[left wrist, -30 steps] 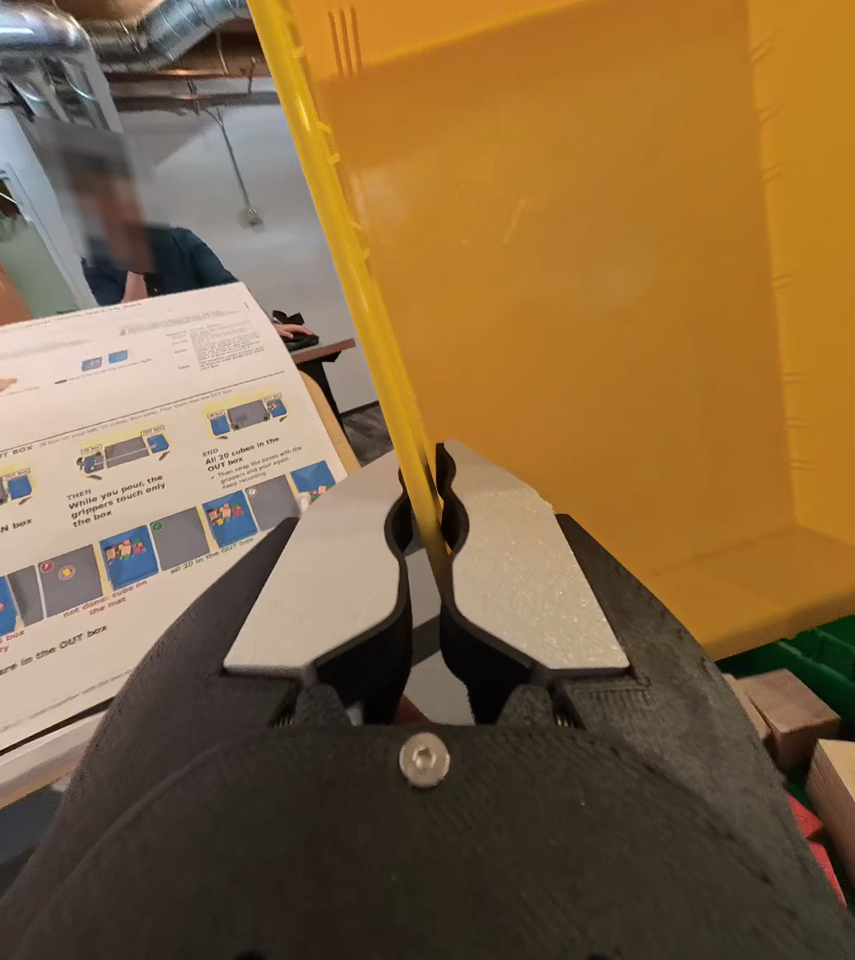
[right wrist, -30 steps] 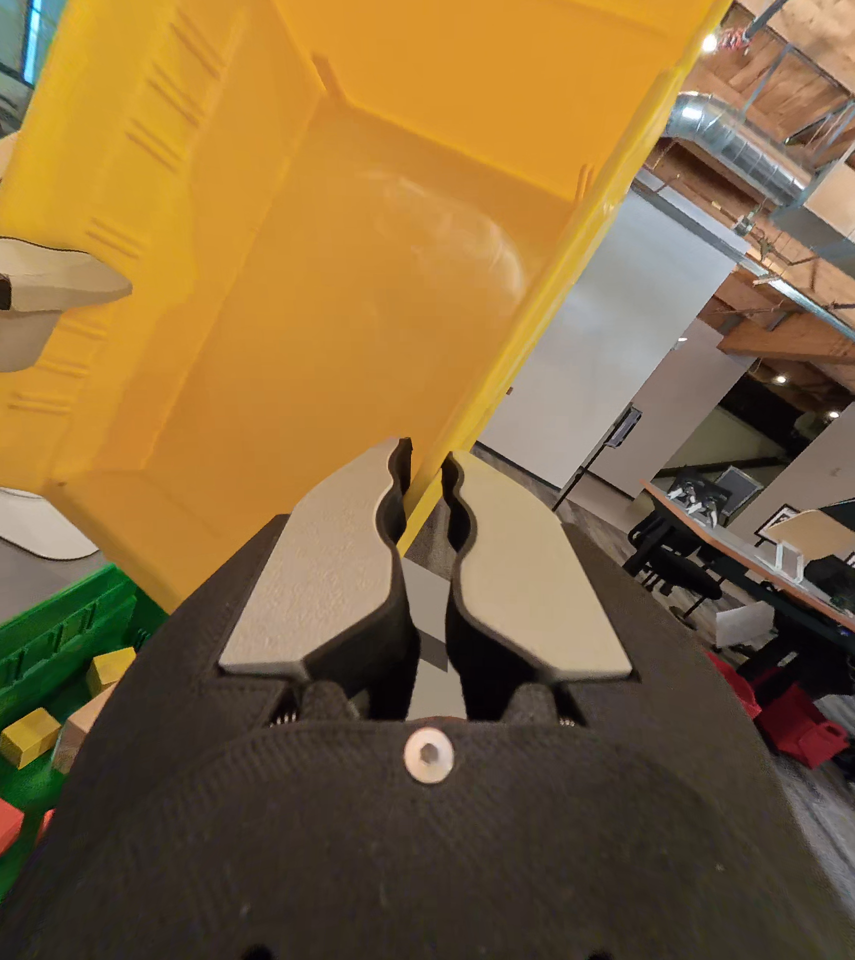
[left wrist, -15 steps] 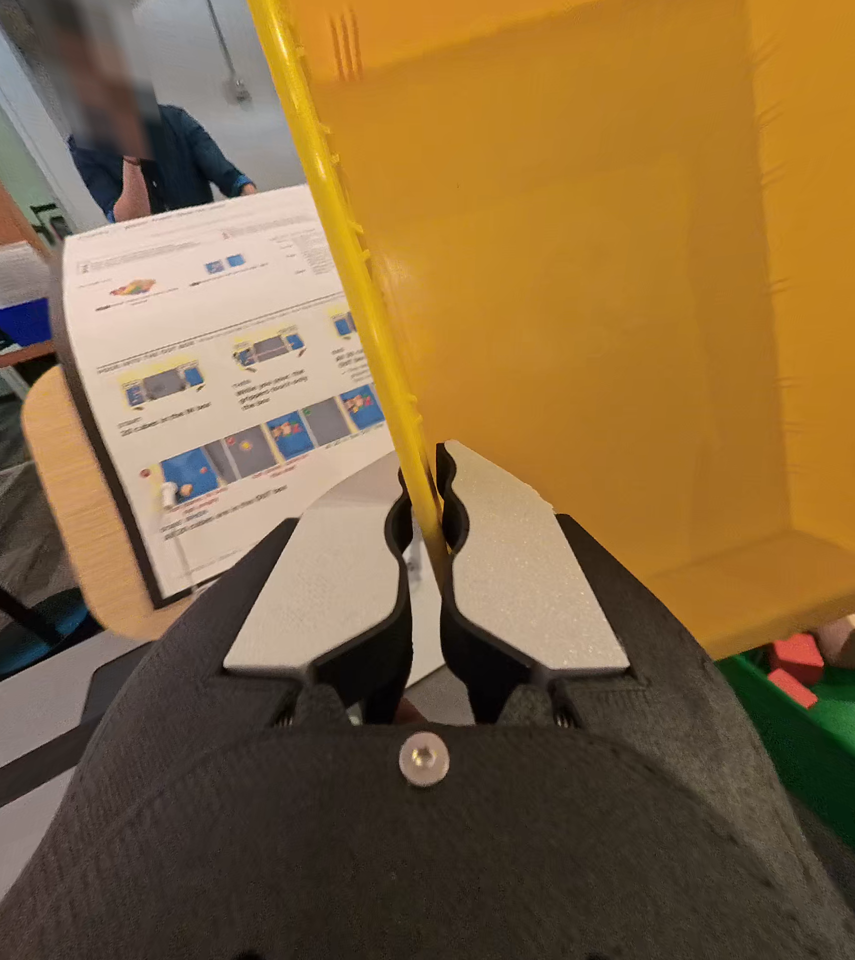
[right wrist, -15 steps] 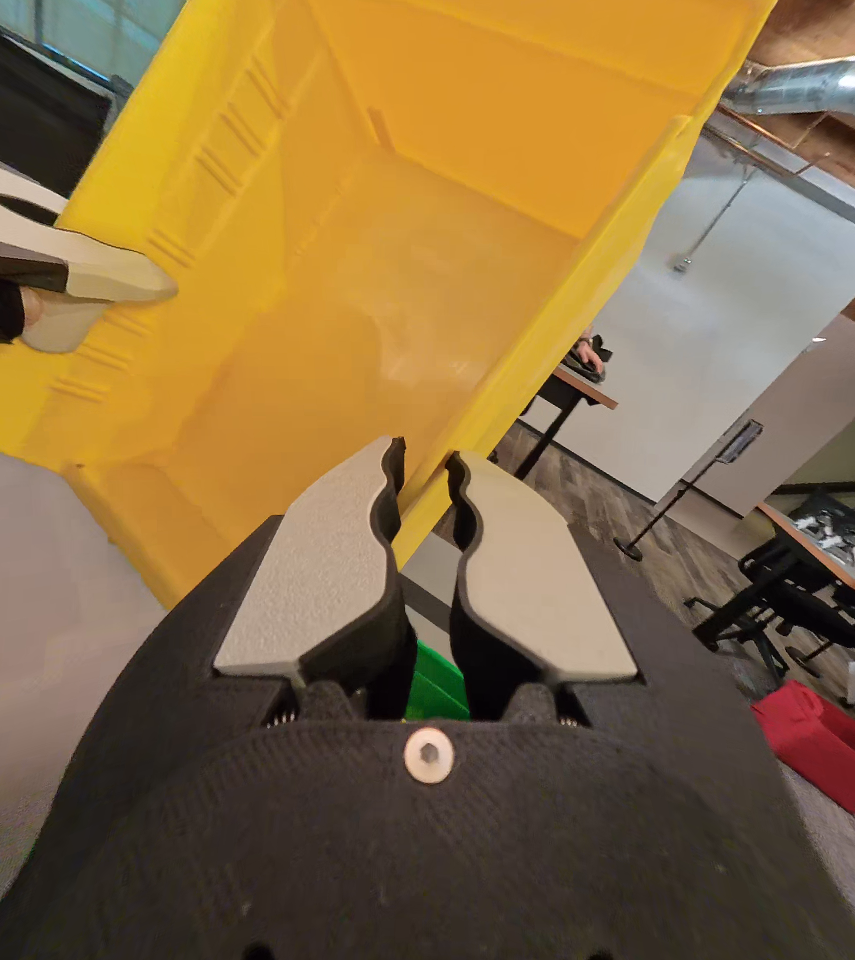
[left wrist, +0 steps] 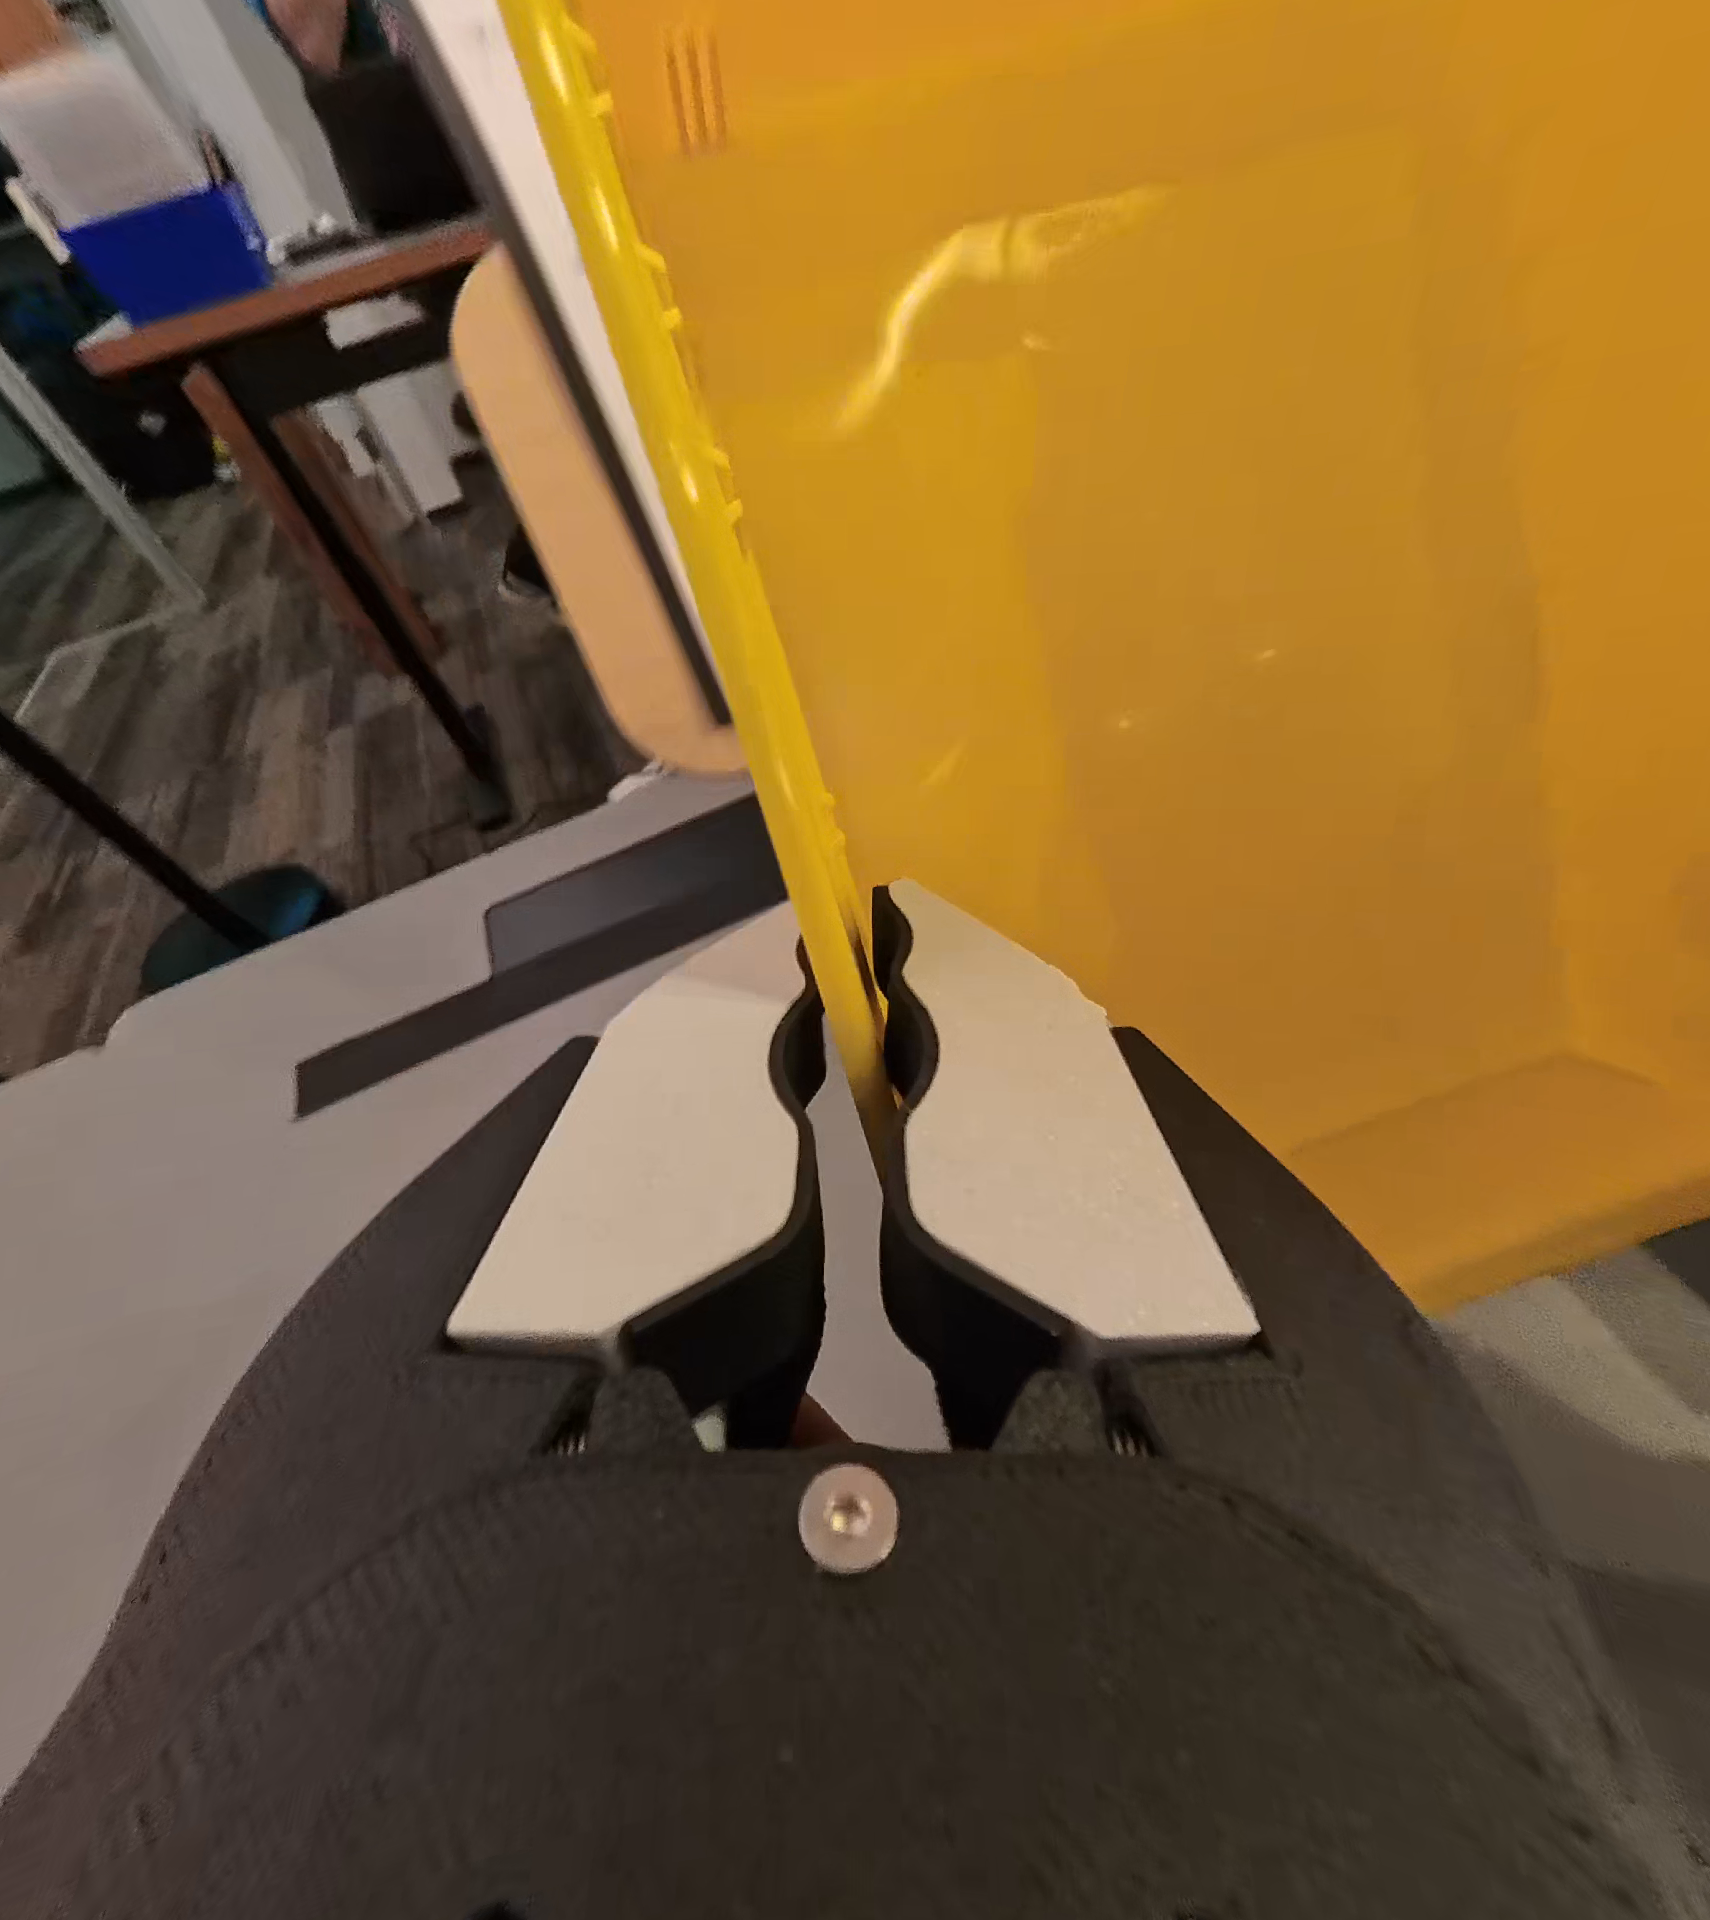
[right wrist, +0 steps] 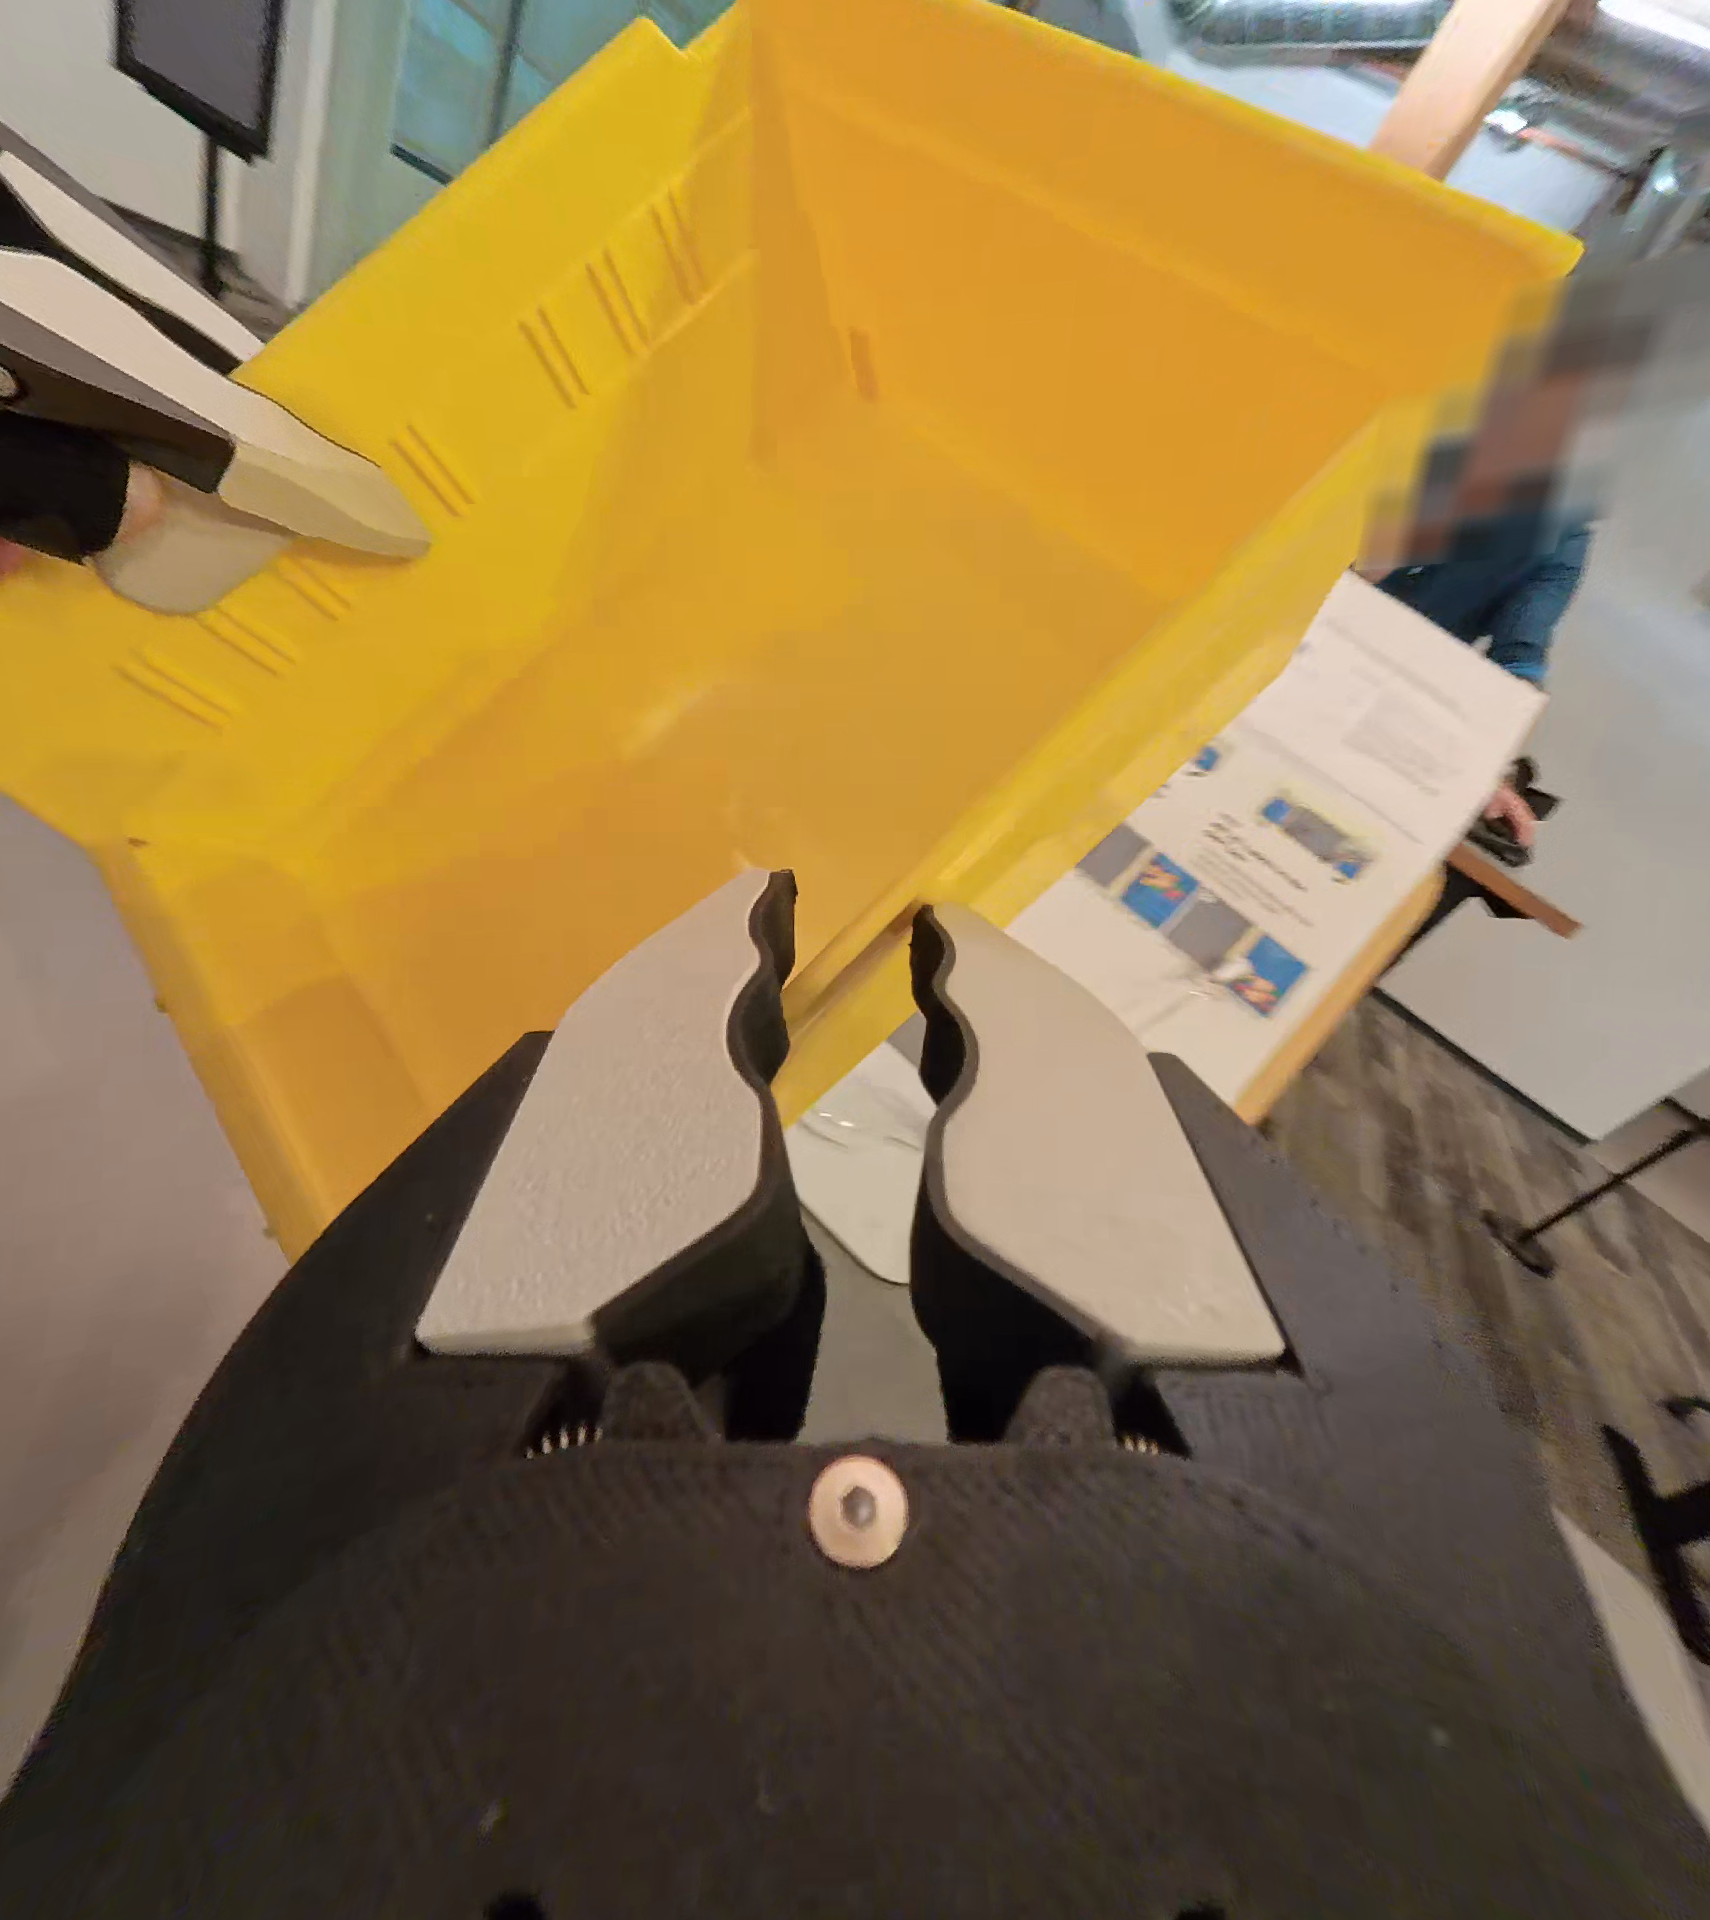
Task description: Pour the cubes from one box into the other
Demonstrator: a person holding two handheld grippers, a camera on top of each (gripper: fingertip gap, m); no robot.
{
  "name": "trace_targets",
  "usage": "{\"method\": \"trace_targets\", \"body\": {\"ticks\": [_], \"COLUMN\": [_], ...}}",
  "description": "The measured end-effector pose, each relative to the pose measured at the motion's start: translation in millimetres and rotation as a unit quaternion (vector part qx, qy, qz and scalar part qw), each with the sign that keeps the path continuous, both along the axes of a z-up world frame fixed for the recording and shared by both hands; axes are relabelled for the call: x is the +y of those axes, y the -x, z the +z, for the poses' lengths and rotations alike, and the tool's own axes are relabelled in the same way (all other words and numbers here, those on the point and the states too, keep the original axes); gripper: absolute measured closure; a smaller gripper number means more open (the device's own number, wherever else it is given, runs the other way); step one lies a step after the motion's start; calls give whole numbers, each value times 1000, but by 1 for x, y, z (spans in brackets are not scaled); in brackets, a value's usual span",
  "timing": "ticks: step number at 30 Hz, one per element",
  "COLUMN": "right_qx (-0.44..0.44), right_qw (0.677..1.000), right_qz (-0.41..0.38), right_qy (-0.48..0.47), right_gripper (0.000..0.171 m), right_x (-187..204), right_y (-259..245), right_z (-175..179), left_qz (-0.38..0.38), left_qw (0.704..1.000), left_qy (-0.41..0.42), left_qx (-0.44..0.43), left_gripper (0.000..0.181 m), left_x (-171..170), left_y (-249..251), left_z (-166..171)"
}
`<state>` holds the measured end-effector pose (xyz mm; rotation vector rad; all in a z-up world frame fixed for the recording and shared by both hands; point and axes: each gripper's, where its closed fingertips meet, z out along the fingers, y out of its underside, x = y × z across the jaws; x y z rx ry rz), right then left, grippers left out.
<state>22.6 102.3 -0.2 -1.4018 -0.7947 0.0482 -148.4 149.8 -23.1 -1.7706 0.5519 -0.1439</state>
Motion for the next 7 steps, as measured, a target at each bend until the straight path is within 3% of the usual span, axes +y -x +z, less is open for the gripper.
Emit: {"method": "trace_targets", "body": {"ticks": [7], "right_qx": [43], "right_qw": [992], "right_qz": [56], "right_qy": [107], "right_gripper": [153], "right_x": [11], "right_y": [71], "right_z": [-41], "left_qz": [30], "left_qw": [994], "left_qy": [100], "left_qx": [44], "left_gripper": [175], "left_x": [-7], "left_y": [78], "left_z": [-32]}}
